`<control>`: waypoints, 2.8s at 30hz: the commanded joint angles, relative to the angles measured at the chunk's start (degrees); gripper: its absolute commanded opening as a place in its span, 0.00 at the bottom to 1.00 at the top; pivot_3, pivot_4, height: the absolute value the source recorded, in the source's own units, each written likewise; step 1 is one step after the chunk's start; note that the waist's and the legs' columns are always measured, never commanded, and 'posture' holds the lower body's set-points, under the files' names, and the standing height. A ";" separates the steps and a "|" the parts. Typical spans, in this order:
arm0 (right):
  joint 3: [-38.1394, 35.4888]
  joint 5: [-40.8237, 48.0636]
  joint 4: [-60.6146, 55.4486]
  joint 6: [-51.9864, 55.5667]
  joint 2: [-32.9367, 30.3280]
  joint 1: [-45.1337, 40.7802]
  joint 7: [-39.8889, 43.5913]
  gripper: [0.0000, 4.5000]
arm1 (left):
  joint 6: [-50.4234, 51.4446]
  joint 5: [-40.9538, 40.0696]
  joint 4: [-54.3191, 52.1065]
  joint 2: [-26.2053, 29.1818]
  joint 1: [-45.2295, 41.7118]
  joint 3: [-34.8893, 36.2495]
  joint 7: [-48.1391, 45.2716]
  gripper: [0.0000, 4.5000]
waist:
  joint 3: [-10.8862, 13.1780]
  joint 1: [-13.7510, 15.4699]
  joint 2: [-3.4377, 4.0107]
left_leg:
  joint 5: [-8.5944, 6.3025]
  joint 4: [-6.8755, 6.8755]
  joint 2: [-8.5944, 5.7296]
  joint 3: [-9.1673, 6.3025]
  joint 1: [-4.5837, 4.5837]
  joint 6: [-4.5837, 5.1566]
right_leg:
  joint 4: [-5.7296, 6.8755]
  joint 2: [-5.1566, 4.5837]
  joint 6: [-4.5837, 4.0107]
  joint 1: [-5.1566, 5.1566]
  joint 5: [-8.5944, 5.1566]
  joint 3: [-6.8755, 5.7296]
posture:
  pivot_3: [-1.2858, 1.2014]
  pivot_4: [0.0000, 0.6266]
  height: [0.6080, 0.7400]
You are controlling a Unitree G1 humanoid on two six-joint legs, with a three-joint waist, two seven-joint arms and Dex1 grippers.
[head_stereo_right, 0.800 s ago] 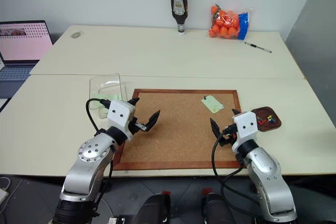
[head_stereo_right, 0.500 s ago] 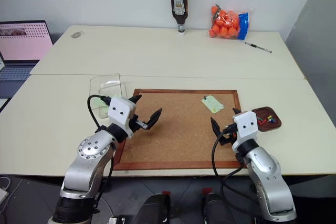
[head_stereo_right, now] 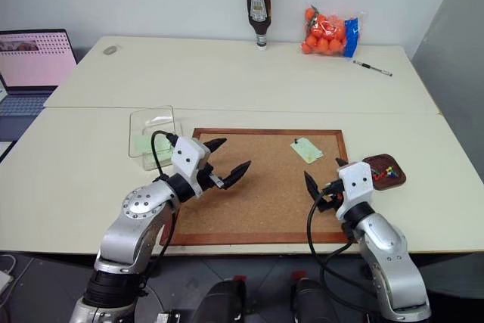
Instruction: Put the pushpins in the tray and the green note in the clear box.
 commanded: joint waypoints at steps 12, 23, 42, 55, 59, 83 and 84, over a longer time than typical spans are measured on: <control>-2.88 6.24 -4.52 11.34 -1.50 -7.09 -0.07 1.00 | 1.15 0.53 4.27 0.23 -4.21 -4.13 -3.52 0.69 | 0.00 -0.02 0.00 | 0.00 0.00 -0.03 -0.01 -0.02 0.00 | 0.00 0.03 0.00 0.00 0.00 0.01 | 0.52 0.24 1.00; -1.55 6.57 -2.67 12.21 -3.22 -10.54 1.16 1.00 | -0.32 1.28 6.71 0.82 -5.71 -7.30 -8.17 0.23 | 0.00 -0.04 0.00 | 0.00 0.00 -0.04 0.00 -0.02 0.00 | -0.01 0.05 0.01 -0.01 0.00 0.00 | 0.52 0.24 1.00; 2.89 3.41 12.42 10.22 -1.90 -23.13 1.57 1.00 | -2.31 3.80 14.85 -0.02 -4.82 -12.13 -11.97 0.00 | -0.01 -0.26 0.02 | 0.00 -0.01 -0.03 0.01 -0.01 0.01 | -0.01 0.08 0.00 -0.01 0.00 0.03 | 0.52 0.24 1.00; 5.60 -1.87 43.34 0.49 2.15 -39.54 4.70 1.00 | -1.40 4.38 13.19 0.99 -3.18 -12.58 -12.21 0.00 | -0.02 -0.35 0.04 | 0.00 -0.03 -0.05 0.06 0.00 0.02 | 0.00 0.09 -0.08 0.00 0.04 0.05 | 0.52 0.24 1.00; 5.21 -2.89 48.63 -2.02 2.86 -41.45 4.42 0.89 | -0.98 4.41 12.03 1.07 -2.48 -12.78 -12.02 0.00 | -0.02 -0.42 0.04 | 0.00 -0.04 -0.04 0.07 0.00 0.02 | 0.01 0.09 -0.10 -0.02 0.06 0.07 | 0.52 0.24 1.00; 5.36 -6.82 49.60 0.00 3.88 -43.24 3.07 0.00 | -0.96 5.11 11.61 0.72 -2.05 -13.39 -11.70 0.00 | -0.03 -0.41 0.05 | 0.01 -0.03 -0.04 0.03 0.01 0.02 | 0.03 0.07 -0.11 -0.01 0.06 0.06 | 0.52 0.24 1.00; 5.16 -6.72 49.25 0.27 3.91 -43.26 3.07 0.00 | -0.98 5.14 11.62 0.73 -2.03 -13.40 -11.68 0.00 | -0.03 -0.41 0.05 | 0.01 -0.03 -0.04 0.03 0.01 0.02 | 0.03 0.07 -0.11 -0.01 0.06 0.06 | 0.52 0.24 1.00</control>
